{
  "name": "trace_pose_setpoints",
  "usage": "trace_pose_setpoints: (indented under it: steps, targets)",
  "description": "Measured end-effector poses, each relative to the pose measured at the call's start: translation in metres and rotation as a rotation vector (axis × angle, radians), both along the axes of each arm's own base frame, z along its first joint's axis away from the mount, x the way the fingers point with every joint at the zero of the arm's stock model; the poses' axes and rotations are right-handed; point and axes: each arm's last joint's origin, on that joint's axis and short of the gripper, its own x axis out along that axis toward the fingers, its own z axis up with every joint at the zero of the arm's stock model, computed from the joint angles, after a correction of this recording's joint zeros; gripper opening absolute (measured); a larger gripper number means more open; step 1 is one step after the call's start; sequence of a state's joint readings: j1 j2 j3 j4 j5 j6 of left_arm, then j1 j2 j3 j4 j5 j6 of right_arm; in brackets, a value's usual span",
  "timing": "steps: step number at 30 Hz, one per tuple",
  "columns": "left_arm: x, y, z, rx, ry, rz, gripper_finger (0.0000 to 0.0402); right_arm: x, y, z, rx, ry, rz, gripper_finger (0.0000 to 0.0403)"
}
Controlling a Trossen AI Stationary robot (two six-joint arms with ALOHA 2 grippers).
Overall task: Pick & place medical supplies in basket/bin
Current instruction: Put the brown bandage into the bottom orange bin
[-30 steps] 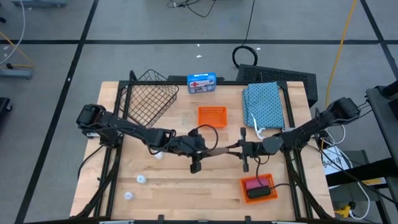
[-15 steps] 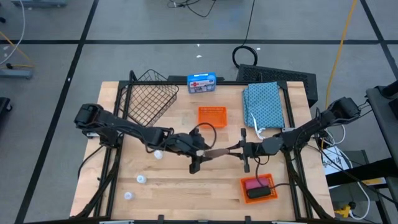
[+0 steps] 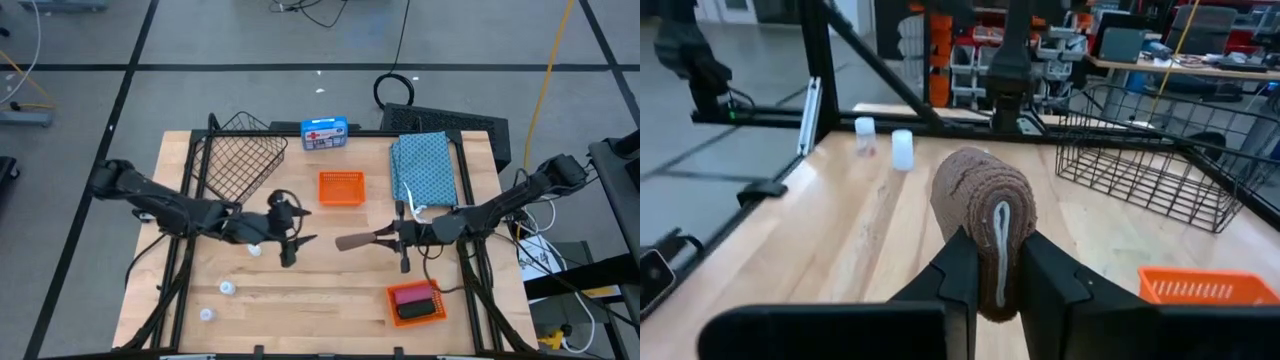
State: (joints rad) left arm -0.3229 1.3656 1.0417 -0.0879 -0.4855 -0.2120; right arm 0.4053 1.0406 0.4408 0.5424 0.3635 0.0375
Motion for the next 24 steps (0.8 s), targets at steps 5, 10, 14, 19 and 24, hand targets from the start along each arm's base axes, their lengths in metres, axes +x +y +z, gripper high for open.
trace_pose_setpoints:
  steps: [5,10,14,19,24]
  targets:
    - [-0.016,0.001,-0.020,0.017,-0.022,0.086,0.0296,-0.009,-0.005,-0.001,0.034,-0.027,-0.029,0.0036]
    - [-0.032,0.005,-0.026,-0.005,-0.082,0.106,0.0296,-0.017,-0.011,-0.002,0.067,-0.060,-0.082,0.0033]
    - [-0.039,0.008,-0.032,-0.031,-0.149,0.116,0.0296,-0.023,-0.015,-0.002,0.104,-0.129,-0.102,0.0036]
    - [-0.037,0.007,-0.037,-0.059,-0.211,0.116,0.0296,-0.029,-0.019,-0.007,0.146,-0.221,-0.103,0.0033]
    - [-0.030,0.009,-0.042,-0.068,-0.215,0.126,0.0296,-0.030,-0.022,-0.010,0.157,-0.249,-0.119,0.0036]
